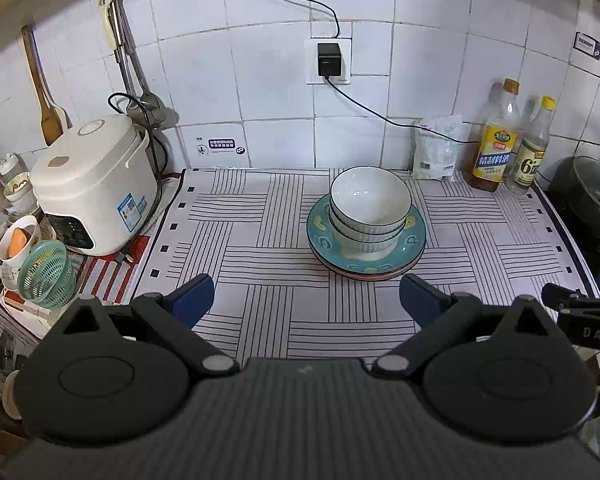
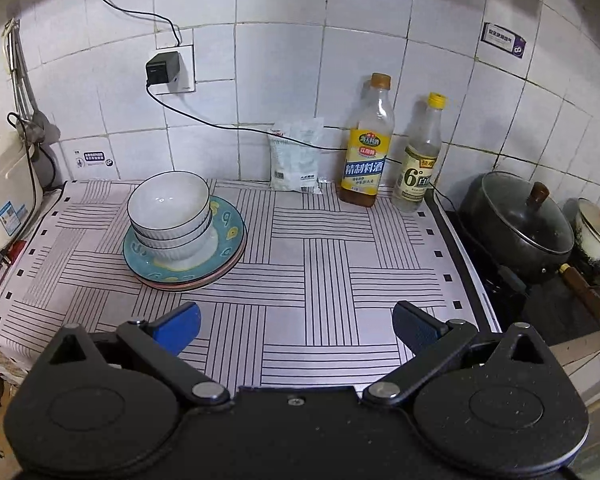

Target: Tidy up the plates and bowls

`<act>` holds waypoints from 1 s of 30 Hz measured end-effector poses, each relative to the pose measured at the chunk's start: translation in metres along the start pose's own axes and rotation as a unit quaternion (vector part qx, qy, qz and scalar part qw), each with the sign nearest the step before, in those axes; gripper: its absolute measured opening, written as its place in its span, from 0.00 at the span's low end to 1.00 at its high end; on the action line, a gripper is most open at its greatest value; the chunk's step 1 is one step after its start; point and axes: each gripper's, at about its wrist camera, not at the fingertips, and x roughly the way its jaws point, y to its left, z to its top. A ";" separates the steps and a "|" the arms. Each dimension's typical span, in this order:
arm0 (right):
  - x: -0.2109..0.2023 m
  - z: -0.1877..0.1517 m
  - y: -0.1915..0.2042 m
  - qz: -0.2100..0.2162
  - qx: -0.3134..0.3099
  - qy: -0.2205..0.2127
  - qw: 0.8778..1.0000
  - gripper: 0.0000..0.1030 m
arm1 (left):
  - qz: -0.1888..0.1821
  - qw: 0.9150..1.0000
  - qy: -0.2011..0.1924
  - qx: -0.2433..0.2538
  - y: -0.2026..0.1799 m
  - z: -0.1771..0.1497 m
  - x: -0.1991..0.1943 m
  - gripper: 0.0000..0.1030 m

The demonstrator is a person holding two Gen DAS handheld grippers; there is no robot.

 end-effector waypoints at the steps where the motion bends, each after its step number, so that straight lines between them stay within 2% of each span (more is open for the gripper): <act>1: -0.002 -0.001 0.001 0.001 -0.003 -0.002 1.000 1.00 | 0.002 1.000 -0.002 0.001 -0.001 -0.001 -0.001 0.98; 14: -0.012 -0.005 0.015 0.009 -0.005 -0.014 1.000 1.00 | -0.006 1.000 -0.010 0.006 -0.012 -0.014 0.001 0.98; 24: -0.015 -0.011 0.021 0.004 -0.018 -0.019 1.000 1.00 | 0.003 1.000 -0.026 -0.012 -0.005 -0.019 -0.002 0.98; 30: -0.016 -0.013 0.022 0.003 -0.024 -0.019 1.000 1.00 | 0.009 1.000 -0.022 -0.006 -0.005 -0.019 0.001 0.98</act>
